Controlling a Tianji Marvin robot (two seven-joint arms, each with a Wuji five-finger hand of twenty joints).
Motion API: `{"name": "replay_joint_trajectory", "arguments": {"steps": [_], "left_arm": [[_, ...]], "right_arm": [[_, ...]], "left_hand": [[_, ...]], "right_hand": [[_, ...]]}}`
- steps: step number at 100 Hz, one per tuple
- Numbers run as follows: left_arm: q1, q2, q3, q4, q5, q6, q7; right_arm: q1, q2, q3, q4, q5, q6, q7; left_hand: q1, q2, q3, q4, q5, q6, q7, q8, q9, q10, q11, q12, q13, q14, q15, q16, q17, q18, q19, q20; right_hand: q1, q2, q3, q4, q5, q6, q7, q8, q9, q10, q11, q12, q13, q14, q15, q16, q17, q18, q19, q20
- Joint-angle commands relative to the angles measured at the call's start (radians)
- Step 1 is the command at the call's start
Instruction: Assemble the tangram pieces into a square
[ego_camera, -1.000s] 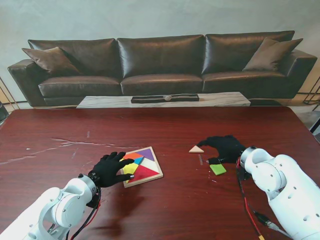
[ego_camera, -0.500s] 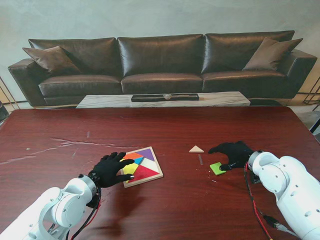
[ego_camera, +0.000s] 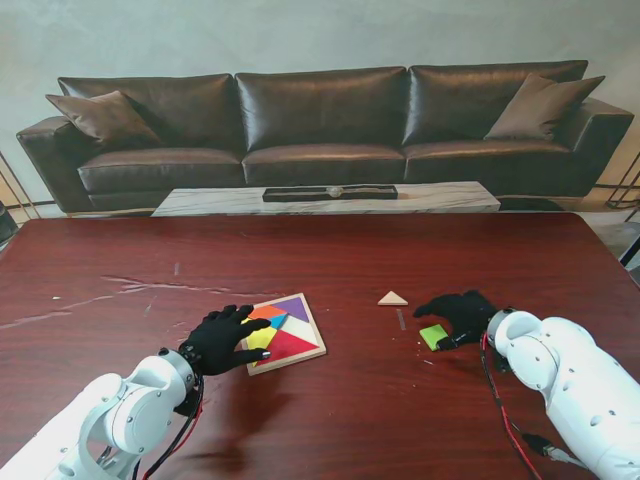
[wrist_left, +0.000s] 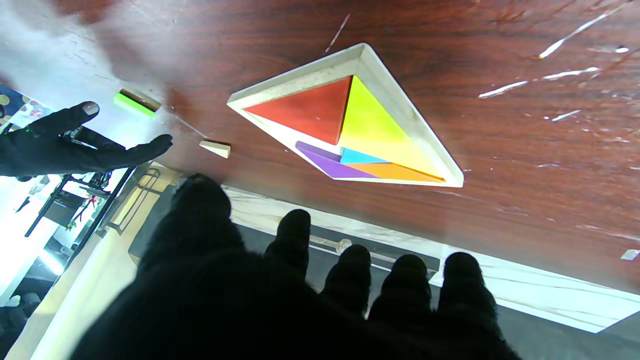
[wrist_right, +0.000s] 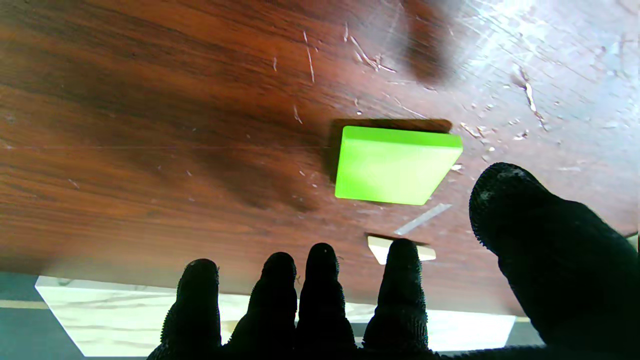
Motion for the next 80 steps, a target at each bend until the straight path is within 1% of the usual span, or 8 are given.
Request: {"name": "replay_joint_trajectory", "arguments": {"steps": [1,35,36,38,44,51,70,80], "left_arm": [[-0.001,0.001,0.003,-0.001,-0.004,0.002,-0.002],[-0.010,0.001,0.012,0.007,-0.010,0.004,-0.001],[-0.010,0.001,0.012,0.007,-0.010,0.004,-0.001],[-0.010,0.001,0.013,0.008,-0.010,0.004,0.000],[-0.011,0.001,0.014,0.008,-0.011,0.005,0.000],[-0.012,0.000,0.015,0.009,-0.011,0.005,0.001],[-0.014,-0.001,0.017,0.014,-0.008,0.003,0.013],[-0.015,-0.002,0.018,0.015,-0.010,0.002,0.015]], "right_arm": [[0.003,-0.003,-0.011,0.014,-0.005,0.007,-0.013],[0.037,-0.005,-0.067,0.082,0.009,0.016,-0.063],[0.037,-0.005,-0.068,0.084,0.009,0.016,-0.064],[0.038,-0.005,-0.070,0.087,0.009,0.016,-0.066],[0.041,-0.005,-0.076,0.097,0.012,0.018,-0.068],[0.046,-0.005,-0.087,0.111,0.017,0.021,-0.077],[0.066,-0.006,-0.128,0.158,0.025,0.024,-0.115],[0.062,-0.006,-0.128,0.163,0.031,0.022,-0.116]], "left_hand": [[0.027,0.008,-0.014,0.050,-0.022,-0.004,-0.011,0.008,-0.037,-0.006,-0.019,0.002,-0.023,-0.013,-0.019,0.011,0.001,0.002,0.004,0.003],[0.037,0.005,-0.013,0.050,-0.021,-0.002,-0.010,0.008,-0.037,-0.011,-0.020,0.002,-0.022,-0.017,-0.016,0.021,0.003,0.005,0.025,0.001],[0.036,0.006,-0.014,0.050,-0.020,-0.002,-0.010,0.008,-0.036,-0.011,-0.019,0.002,-0.021,-0.018,-0.016,0.021,0.004,0.006,0.026,0.001],[0.037,0.005,-0.014,0.050,-0.020,-0.002,-0.010,0.008,-0.036,-0.012,-0.019,0.003,-0.021,-0.018,-0.015,0.022,0.004,0.005,0.028,0.001],[0.038,0.005,-0.014,0.050,-0.016,-0.002,-0.008,0.009,-0.036,-0.013,-0.018,0.004,-0.021,-0.020,-0.015,0.023,0.004,0.005,0.032,0.001],[0.040,0.005,-0.013,0.050,-0.013,-0.002,-0.006,0.009,-0.036,-0.015,-0.018,0.005,-0.021,-0.021,-0.013,0.026,0.004,0.006,0.037,0.001],[0.050,0.008,-0.011,0.050,-0.004,-0.003,-0.002,0.010,-0.035,-0.019,-0.015,0.012,-0.019,-0.027,-0.006,0.039,0.009,0.005,0.054,0.001],[0.051,0.010,-0.013,0.049,-0.004,-0.003,-0.001,0.009,-0.035,-0.019,-0.016,0.015,-0.020,-0.028,-0.006,0.044,0.007,0.004,0.061,-0.001]], "right_hand": [[-0.023,-0.031,0.024,-0.016,-0.036,-0.037,-0.003,0.012,-0.013,-0.013,-0.021,-0.009,-0.024,-0.031,-0.002,-0.008,-0.008,-0.012,-0.007,-0.024],[-0.017,-0.053,0.059,-0.021,-0.042,-0.043,-0.044,0.026,-0.008,-0.020,-0.018,-0.006,-0.014,-0.041,0.009,-0.003,-0.010,-0.021,-0.006,-0.025],[-0.019,-0.053,0.061,-0.024,-0.036,-0.042,-0.074,0.073,-0.009,-0.021,-0.013,-0.004,-0.012,-0.040,0.015,0.002,-0.008,-0.021,-0.003,-0.025],[-0.019,-0.053,0.063,-0.026,-0.031,-0.042,-0.097,0.109,-0.009,-0.022,-0.009,-0.002,-0.011,-0.040,0.021,0.006,-0.010,-0.020,-0.001,-0.025],[-0.013,-0.054,0.067,-0.025,-0.029,-0.044,-0.105,0.123,-0.006,-0.024,-0.003,0.001,-0.011,-0.043,0.029,0.011,-0.011,-0.019,-0.001,-0.025],[-0.005,-0.059,0.075,-0.022,-0.026,-0.048,-0.102,0.134,-0.003,-0.035,0.017,0.010,-0.013,-0.048,0.042,0.017,-0.010,-0.019,-0.002,-0.025],[0.006,-0.063,0.097,-0.023,-0.025,-0.062,-0.057,0.176,0.003,-0.080,0.128,0.059,0.007,-0.056,0.050,0.021,-0.009,-0.019,0.013,-0.021],[-0.012,-0.054,0.097,-0.026,-0.029,-0.068,-0.042,0.181,0.002,-0.090,0.164,0.072,0.012,-0.059,0.051,0.022,-0.012,-0.021,0.016,-0.021]]}}
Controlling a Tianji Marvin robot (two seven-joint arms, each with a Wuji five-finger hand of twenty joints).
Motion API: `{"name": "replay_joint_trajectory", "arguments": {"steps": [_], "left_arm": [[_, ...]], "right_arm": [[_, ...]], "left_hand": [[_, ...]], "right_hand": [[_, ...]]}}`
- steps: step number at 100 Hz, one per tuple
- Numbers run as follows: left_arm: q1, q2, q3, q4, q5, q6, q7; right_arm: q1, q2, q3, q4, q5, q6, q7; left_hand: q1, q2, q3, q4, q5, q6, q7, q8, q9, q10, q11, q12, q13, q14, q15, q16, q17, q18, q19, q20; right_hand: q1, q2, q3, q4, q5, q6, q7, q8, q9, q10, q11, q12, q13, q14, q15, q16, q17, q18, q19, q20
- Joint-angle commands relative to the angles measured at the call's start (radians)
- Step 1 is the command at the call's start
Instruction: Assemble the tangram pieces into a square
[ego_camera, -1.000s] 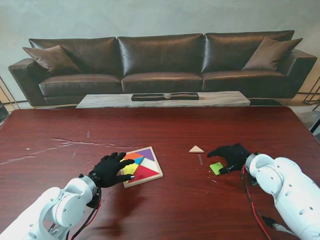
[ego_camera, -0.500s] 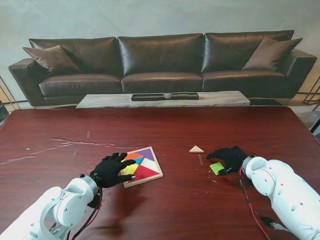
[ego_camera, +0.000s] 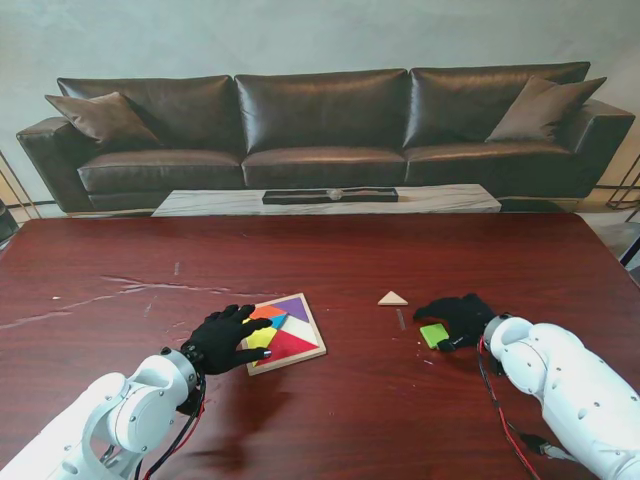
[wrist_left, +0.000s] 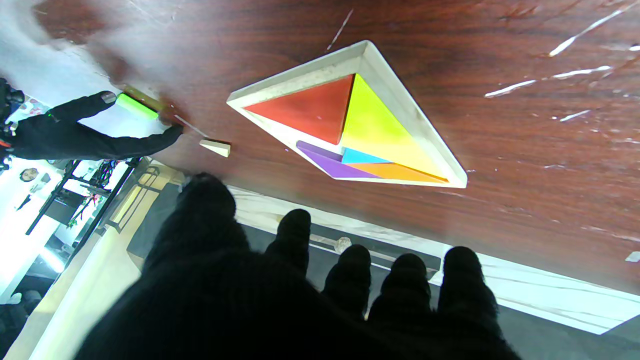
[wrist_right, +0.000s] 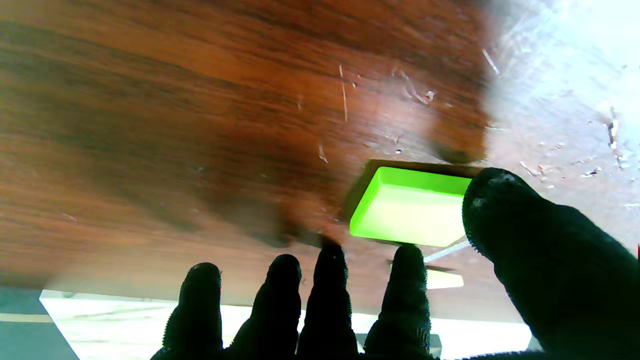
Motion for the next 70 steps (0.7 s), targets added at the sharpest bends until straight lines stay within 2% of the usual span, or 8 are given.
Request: {"name": "replay_joint_trajectory", "arguments": {"steps": [1,31,41,44,56,66,70], "left_arm": [[-0.002,-0.001,0.003,0.000,-0.003,-0.001,0.000],[-0.006,-0.001,0.006,0.003,-0.005,-0.002,0.000],[-0.005,-0.001,0.006,0.002,-0.004,-0.002,0.000],[-0.005,-0.001,0.006,0.002,-0.003,-0.001,0.000],[-0.004,-0.001,0.006,0.001,0.000,-0.001,0.001],[-0.005,-0.001,0.007,0.002,0.002,0.000,0.002],[-0.005,-0.001,0.007,0.001,0.001,0.001,0.002]], "right_arm": [[-0.017,-0.004,-0.001,0.008,0.002,-0.002,0.012],[-0.028,-0.007,0.023,0.001,0.012,-0.007,0.013],[-0.026,-0.008,0.020,0.007,0.024,-0.006,0.012],[-0.025,-0.009,0.019,0.009,0.026,-0.006,0.011],[-0.023,-0.011,0.018,0.011,0.039,0.000,0.014],[-0.019,-0.011,0.012,0.015,0.044,0.003,0.019],[-0.016,-0.010,0.007,0.019,0.041,0.003,0.016]], "left_hand": [[0.027,0.011,-0.012,0.049,-0.006,-0.003,-0.001,0.009,-0.035,-0.019,-0.016,0.013,-0.020,-0.024,-0.006,0.009,-0.003,0.002,0.004,-0.001],[0.032,0.015,-0.013,0.049,-0.001,-0.005,0.002,0.009,-0.034,-0.019,-0.015,0.020,-0.020,-0.025,-0.008,0.015,-0.006,0.002,0.015,-0.008],[0.035,0.017,-0.013,0.049,0.001,-0.005,0.004,0.009,-0.034,-0.020,-0.015,0.021,-0.020,-0.025,-0.009,0.015,-0.006,0.002,0.017,-0.010],[0.036,0.017,-0.012,0.049,0.001,-0.005,0.004,0.009,-0.034,-0.019,-0.015,0.022,-0.019,-0.024,-0.009,0.016,-0.006,0.003,0.018,-0.011],[0.038,0.017,-0.013,0.049,0.002,-0.007,0.005,0.009,-0.034,-0.019,-0.015,0.023,-0.019,-0.026,-0.010,0.016,-0.006,0.002,0.020,-0.013],[0.042,0.016,-0.013,0.049,0.001,-0.006,0.005,0.008,-0.034,-0.020,-0.015,0.024,-0.019,-0.025,-0.009,0.017,-0.006,0.000,0.022,-0.015],[0.043,0.014,-0.013,0.049,0.001,-0.006,0.005,0.008,-0.033,-0.020,-0.015,0.025,-0.019,-0.023,-0.008,0.018,-0.006,0.000,0.022,-0.016]], "right_hand": [[-0.013,-0.019,0.024,-0.023,-0.029,-0.031,0.012,0.018,0.022,-0.016,0.060,0.027,0.012,-0.025,0.006,0.011,-0.012,-0.010,0.014,-0.021],[-0.040,0.022,0.005,-0.024,-0.021,-0.037,0.069,0.011,0.070,-0.023,0.106,0.041,0.044,-0.028,0.007,0.012,-0.012,-0.010,0.016,-0.020],[-0.065,0.109,-0.024,-0.024,-0.025,-0.044,0.102,-0.020,0.085,-0.029,0.100,0.040,0.050,-0.034,0.007,0.013,-0.011,-0.013,0.005,-0.024],[-0.064,0.155,-0.054,-0.021,-0.026,-0.047,0.112,-0.035,0.090,-0.032,0.096,0.039,0.050,-0.037,0.005,0.013,-0.010,-0.016,-0.002,-0.026],[-0.064,0.263,-0.124,-0.015,-0.028,-0.052,0.130,-0.059,0.095,-0.037,0.088,0.037,0.044,-0.041,0.005,0.013,-0.009,-0.020,-0.032,-0.031],[-0.052,0.263,-0.126,-0.012,-0.029,-0.054,0.133,-0.064,0.097,-0.040,0.085,0.036,0.046,-0.040,0.006,0.013,-0.007,-0.018,-0.037,-0.029],[-0.043,0.239,-0.115,-0.010,-0.030,-0.055,0.135,-0.066,0.098,-0.040,0.085,0.036,0.047,-0.037,0.007,0.014,-0.005,-0.017,-0.034,-0.027]]}}
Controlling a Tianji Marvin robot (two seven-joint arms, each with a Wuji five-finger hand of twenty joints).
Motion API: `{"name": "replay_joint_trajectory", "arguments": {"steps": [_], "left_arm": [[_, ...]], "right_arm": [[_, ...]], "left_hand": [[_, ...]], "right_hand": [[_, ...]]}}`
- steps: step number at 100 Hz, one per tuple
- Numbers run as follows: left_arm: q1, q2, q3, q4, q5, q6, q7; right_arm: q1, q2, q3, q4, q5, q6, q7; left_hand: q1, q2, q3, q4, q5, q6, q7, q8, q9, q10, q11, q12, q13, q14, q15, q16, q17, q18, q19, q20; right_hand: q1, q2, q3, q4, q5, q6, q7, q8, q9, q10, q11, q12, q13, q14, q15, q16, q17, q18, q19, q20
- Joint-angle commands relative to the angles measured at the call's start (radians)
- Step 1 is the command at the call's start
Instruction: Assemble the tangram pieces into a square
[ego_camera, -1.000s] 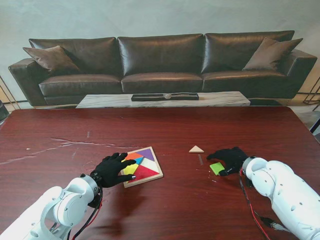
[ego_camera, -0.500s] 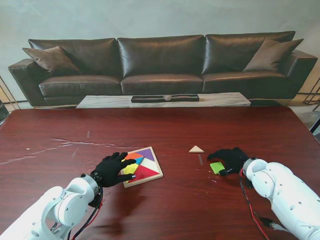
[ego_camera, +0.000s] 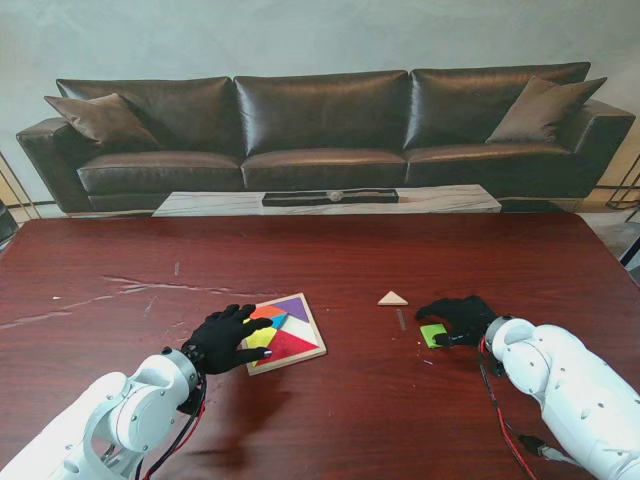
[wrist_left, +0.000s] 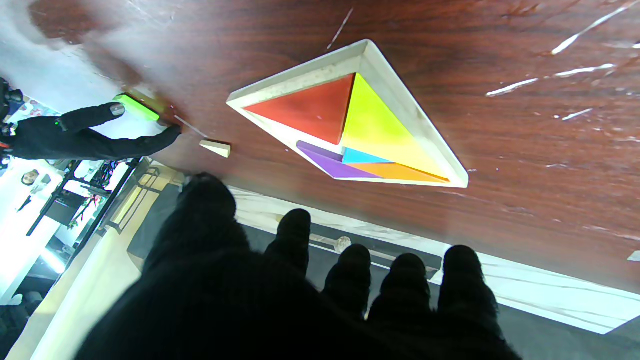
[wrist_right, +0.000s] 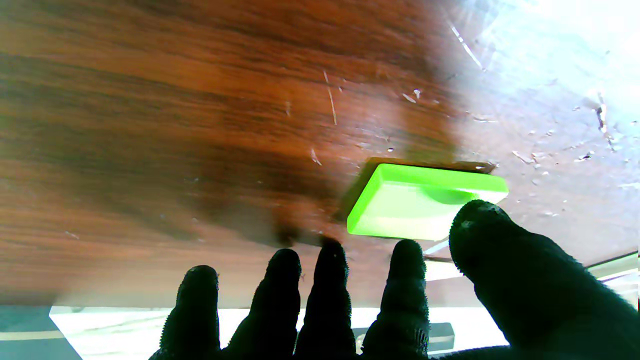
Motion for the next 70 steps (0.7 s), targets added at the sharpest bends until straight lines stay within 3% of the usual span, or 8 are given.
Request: {"name": "replay_joint_trajectory", "arguments": {"steps": [1,33,70], "left_arm": [[0.000,-0.001,0.003,-0.002,-0.001,0.001,0.001],[0.001,-0.002,0.000,-0.001,-0.008,0.000,0.003],[0.001,-0.002,-0.001,0.002,-0.010,0.002,0.002]], "right_arm": [[-0.005,-0.004,-0.017,0.015,-0.011,0.001,0.006],[0.007,-0.001,-0.065,0.045,-0.037,0.003,-0.038],[-0.020,0.002,-0.041,0.028,-0.049,-0.009,-0.036]], "left_hand": [[0.041,0.014,-0.013,0.049,0.001,-0.006,0.005,0.008,-0.033,-0.019,-0.014,0.005,-0.019,-0.020,-0.008,0.008,-0.006,0.000,0.003,-0.006],[0.042,0.017,-0.013,0.049,0.003,-0.007,0.008,0.008,-0.033,-0.019,-0.014,0.010,-0.019,-0.023,-0.007,0.013,-0.005,0.000,0.008,-0.010],[0.043,0.022,-0.013,0.049,0.006,-0.011,0.010,0.008,-0.033,-0.022,-0.013,0.013,-0.018,-0.027,-0.004,0.019,-0.004,0.004,0.014,-0.013]], "right_hand": [[-0.010,-0.019,0.002,0.000,-0.030,-0.030,0.016,-0.012,0.086,-0.016,0.069,0.032,0.008,-0.022,0.000,0.001,-0.007,-0.013,-0.010,-0.027],[0.037,-0.238,0.156,-0.010,-0.028,-0.031,0.068,-0.047,0.109,0.010,0.122,0.057,0.066,0.002,0.029,0.018,-0.015,0.018,0.106,0.019],[0.008,-0.263,0.170,-0.015,-0.030,-0.023,0.082,-0.069,0.121,0.029,0.132,0.059,0.104,0.013,0.026,0.017,-0.016,0.022,0.151,0.047]]}}
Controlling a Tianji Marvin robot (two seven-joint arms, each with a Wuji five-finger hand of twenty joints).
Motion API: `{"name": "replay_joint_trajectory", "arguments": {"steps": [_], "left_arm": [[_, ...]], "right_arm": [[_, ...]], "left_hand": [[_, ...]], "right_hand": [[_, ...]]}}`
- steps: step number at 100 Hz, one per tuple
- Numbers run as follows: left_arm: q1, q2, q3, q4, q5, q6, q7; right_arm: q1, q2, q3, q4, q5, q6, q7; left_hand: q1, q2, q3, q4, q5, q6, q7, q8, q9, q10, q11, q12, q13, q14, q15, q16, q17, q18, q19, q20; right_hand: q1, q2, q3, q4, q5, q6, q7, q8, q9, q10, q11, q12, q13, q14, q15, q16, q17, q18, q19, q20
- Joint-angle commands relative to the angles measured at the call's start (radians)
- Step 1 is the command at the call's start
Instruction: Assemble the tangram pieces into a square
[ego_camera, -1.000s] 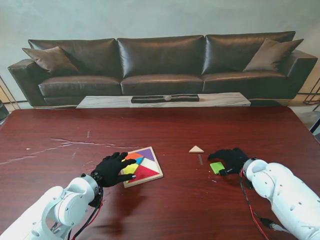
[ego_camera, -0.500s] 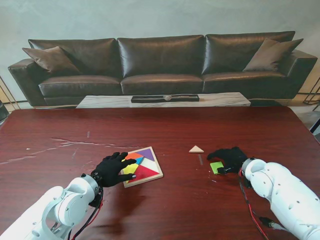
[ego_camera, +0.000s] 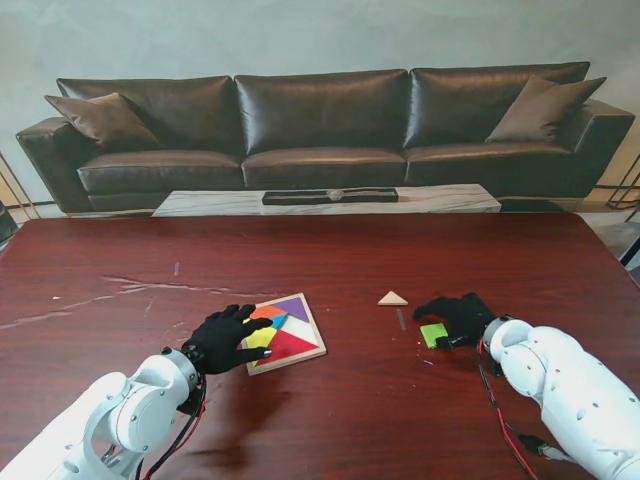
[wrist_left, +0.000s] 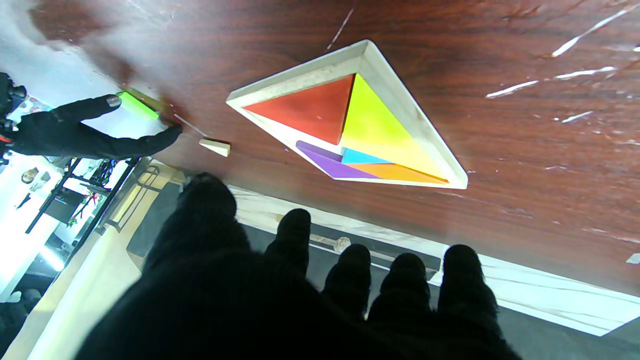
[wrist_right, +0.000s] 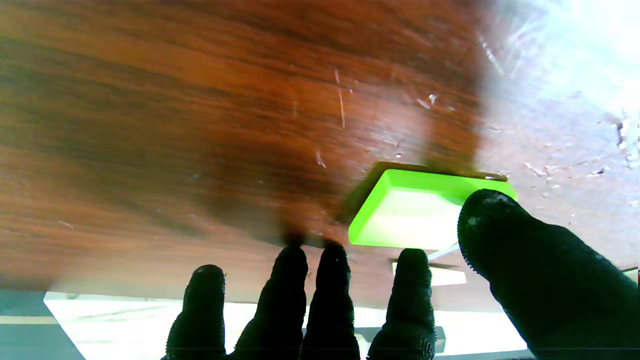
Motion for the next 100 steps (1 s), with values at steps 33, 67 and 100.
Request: {"name": "replay_joint_trajectory", "arguments": {"steps": [33,67,100], "left_arm": [[0.004,-0.001,-0.003,-0.004,0.000,0.001,-0.001],[0.005,-0.002,-0.003,-0.004,0.008,-0.006,0.008],[0.006,-0.002,-0.005,-0.003,0.016,-0.008,0.013]], "right_arm": [[-0.038,0.004,-0.011,0.008,-0.028,-0.018,0.018],[0.017,0.001,-0.119,0.097,-0.016,-0.004,-0.077],[0.062,-0.008,-0.192,0.153,0.037,-0.001,-0.096]], "left_hand": [[0.043,0.023,-0.014,0.049,0.008,-0.010,0.010,0.009,-0.033,-0.021,-0.013,0.004,-0.017,-0.025,-0.003,0.013,-0.003,0.005,0.009,-0.013],[0.048,0.016,-0.013,0.049,0.019,-0.015,0.016,0.010,-0.032,-0.016,-0.011,0.009,-0.016,-0.031,0.003,0.026,0.002,0.003,0.014,-0.015],[0.055,-0.001,-0.012,0.049,0.035,-0.017,0.025,0.011,-0.032,-0.014,-0.009,0.018,-0.015,-0.036,0.014,0.051,0.007,0.001,0.024,-0.015]], "right_hand": [[0.018,-0.103,0.052,-0.017,-0.027,0.009,0.048,-0.019,0.116,0.013,0.117,0.046,0.085,0.013,0.028,0.021,-0.014,0.025,0.083,0.064],[0.122,-0.144,0.103,-0.016,-0.027,-0.024,0.333,-0.001,0.251,-0.014,0.352,0.145,0.307,-0.028,0.253,0.140,0.054,0.053,0.188,0.157],[0.189,-0.157,0.105,-0.010,-0.028,-0.023,0.430,-0.013,0.216,0.012,0.612,0.296,0.522,0.071,0.414,0.214,0.138,0.121,0.251,0.212]]}}
